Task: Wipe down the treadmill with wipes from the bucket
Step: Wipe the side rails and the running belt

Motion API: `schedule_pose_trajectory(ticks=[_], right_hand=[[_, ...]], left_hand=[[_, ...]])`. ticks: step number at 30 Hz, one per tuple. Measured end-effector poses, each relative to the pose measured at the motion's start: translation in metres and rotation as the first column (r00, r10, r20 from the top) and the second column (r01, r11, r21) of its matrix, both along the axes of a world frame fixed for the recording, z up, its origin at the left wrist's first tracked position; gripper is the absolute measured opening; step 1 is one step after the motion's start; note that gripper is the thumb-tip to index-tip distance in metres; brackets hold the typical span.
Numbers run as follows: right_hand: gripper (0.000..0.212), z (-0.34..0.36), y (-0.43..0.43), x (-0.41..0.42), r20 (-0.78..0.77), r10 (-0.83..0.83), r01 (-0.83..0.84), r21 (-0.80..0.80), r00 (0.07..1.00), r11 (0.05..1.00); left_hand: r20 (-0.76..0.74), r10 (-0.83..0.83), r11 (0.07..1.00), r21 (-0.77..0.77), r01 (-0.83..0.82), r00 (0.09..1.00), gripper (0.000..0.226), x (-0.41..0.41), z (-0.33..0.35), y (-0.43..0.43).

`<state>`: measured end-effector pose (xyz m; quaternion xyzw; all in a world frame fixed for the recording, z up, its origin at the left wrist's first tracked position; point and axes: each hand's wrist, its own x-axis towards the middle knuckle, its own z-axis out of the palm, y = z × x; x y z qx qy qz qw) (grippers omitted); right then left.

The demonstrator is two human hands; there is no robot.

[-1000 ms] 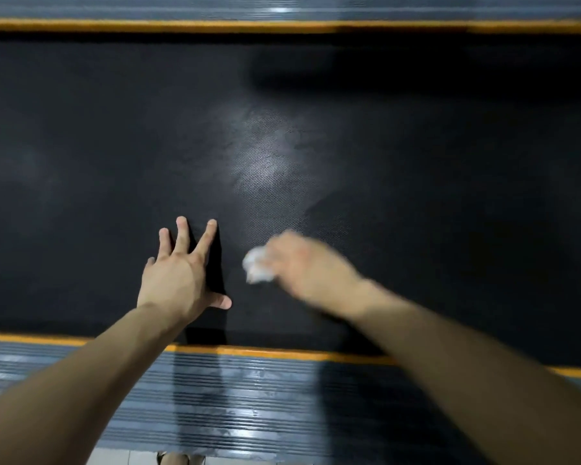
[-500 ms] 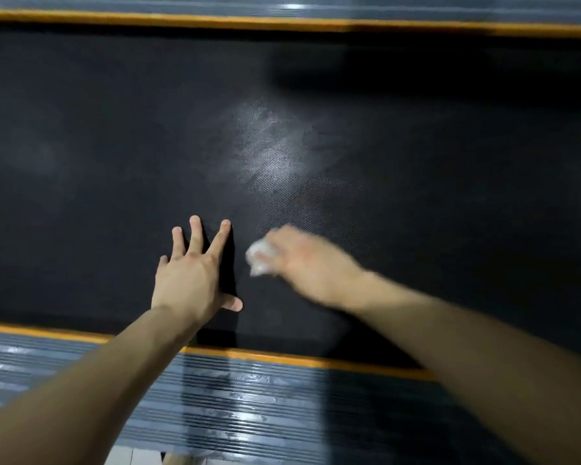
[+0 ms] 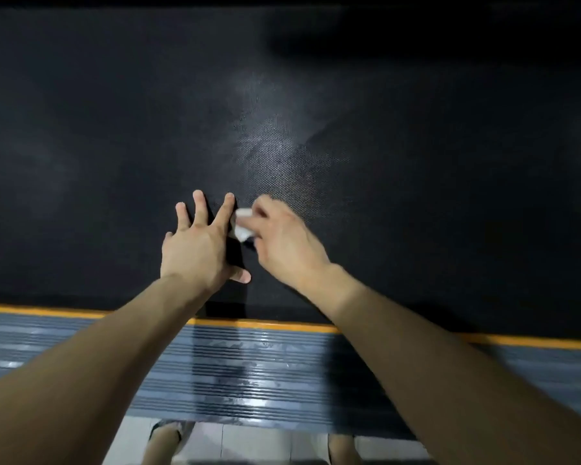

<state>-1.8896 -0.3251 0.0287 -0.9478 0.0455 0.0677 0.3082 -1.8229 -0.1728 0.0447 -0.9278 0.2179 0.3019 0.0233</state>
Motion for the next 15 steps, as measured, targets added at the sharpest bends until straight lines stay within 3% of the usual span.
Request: schedule_pose_trajectory(ticks=[3, 7, 11, 15], right_hand=[[0.036, 0.009, 0.008, -0.026, -0.033, 0.000, 0.003, 0.063, 0.999, 0.998], [0.034, 0.020, 0.004, -0.048, -0.042, -0.176, 0.175, -0.030, 0.983, 0.984], [0.030, 0.027, 0.027, -0.073, -0.052, -0.427, 0.420, -0.102, 0.903, 0.902], [0.029, 0.025, 0.050, -0.074, -0.006, -0.570, 0.564, -0.134, 0.822, 0.815]], left_hand=[[0.004, -0.018, 1.000, 0.007, 0.018, 1.000, 0.152, 0.001, -0.002, 0.001], [0.022, -0.061, 0.998, 0.031, 0.060, 0.998, 0.153, 0.000, 0.003, -0.001], [0.000, -0.102, 0.995, 0.006, 0.102, 0.995, 0.151, 0.001, 0.000, 0.005], [0.005, -0.158, 0.987, 0.009, 0.158, 0.987, 0.142, 0.001, 0.000, 0.009]])
